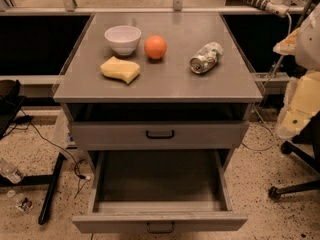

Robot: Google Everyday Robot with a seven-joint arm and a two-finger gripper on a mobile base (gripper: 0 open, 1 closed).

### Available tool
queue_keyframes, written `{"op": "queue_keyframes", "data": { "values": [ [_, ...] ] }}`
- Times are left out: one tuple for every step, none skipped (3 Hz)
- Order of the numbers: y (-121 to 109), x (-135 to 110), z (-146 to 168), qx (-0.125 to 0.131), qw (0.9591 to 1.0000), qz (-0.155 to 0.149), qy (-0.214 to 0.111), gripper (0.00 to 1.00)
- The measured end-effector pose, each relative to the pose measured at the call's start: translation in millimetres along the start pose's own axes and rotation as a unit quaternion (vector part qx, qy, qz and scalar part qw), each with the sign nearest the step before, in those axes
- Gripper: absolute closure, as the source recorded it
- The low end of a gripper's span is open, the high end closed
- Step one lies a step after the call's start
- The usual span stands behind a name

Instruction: Close middle drawer

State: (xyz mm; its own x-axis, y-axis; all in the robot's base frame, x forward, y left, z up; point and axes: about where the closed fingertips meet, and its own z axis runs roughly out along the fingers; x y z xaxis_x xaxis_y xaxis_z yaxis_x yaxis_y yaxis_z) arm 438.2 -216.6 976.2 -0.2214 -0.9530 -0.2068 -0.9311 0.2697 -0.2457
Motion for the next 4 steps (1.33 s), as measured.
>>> {"op": "queue_keyframes", "data": {
  "values": [
    [0, 0, 0, 0.0, 1.0, 0.0, 0.0, 0.0],
    [11, 6, 14, -0.004, 0.9998, 0.003, -0.021, 0.0],
    [28, 15, 44, -0.009, 0.9992, 0.002, -0.039, 0.0],
    [49, 33, 91, -0.017, 0.9982, 0.003, -0.058, 0.0]
  ]
}}
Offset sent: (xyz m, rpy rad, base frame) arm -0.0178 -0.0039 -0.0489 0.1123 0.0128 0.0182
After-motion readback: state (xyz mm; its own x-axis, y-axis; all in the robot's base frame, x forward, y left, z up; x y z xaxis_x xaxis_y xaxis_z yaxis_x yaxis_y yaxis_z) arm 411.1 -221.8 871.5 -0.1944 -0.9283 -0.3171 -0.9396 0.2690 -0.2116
